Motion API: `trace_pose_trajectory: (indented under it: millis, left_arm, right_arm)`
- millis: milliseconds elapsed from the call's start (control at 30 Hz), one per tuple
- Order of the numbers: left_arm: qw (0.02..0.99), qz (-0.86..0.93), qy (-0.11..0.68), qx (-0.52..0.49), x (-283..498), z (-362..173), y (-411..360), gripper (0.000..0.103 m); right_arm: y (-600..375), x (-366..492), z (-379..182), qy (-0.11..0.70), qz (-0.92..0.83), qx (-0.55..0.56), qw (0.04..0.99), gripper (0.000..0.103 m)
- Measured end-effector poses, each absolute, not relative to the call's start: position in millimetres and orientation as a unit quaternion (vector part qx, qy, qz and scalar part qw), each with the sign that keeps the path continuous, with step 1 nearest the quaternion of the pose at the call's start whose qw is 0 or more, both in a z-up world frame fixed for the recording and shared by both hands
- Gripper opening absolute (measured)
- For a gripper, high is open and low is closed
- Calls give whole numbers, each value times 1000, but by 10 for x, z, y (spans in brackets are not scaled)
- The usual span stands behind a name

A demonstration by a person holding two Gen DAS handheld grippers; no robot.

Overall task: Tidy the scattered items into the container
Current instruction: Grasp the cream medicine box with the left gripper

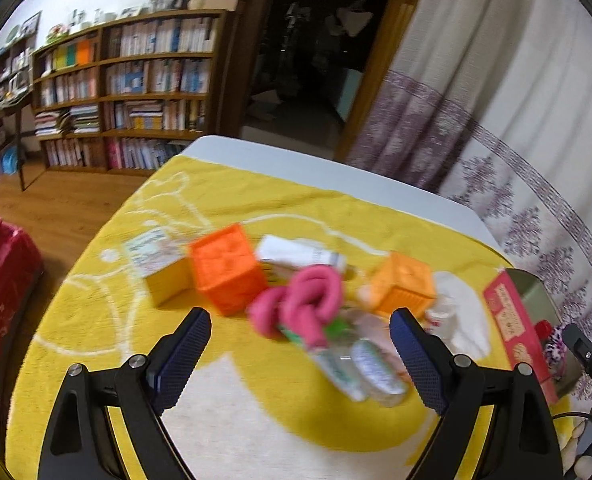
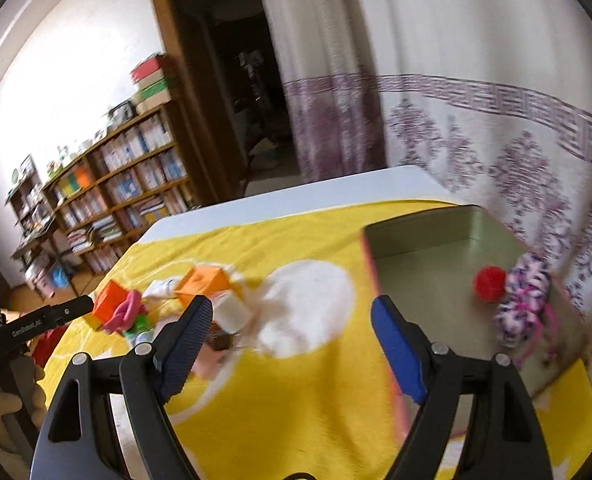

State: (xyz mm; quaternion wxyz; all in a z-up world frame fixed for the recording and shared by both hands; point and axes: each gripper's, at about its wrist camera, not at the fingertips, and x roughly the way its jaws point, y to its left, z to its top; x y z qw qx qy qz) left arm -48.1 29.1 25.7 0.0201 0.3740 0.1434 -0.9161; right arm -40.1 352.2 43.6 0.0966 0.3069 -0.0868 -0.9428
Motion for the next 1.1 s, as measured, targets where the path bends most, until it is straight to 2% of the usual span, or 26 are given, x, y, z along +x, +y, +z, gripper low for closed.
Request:
trace_pose_trajectory:
  millis: [300, 600, 933, 1100]
  left_arm:
    - [79, -907, 139, 389, -452, 95, -398, 93]
    - [118, -901, 43, 415, -765, -102, -659, 93]
    - [103, -890, -54, 442, -1212, -389, -518, 93]
    - [77, -892, -57, 443, -1351, -412, -608, 93]
  right_arm:
    - [3053, -713, 282, -63, -930, 340, 121, 84]
    - [2847, -842, 32, -54, -922, 358, 133, 84]
    - [2961, -925, -83, -75, -915, 374, 133, 84]
    - [2918, -941, -126, -71, -911, 380, 140, 84]
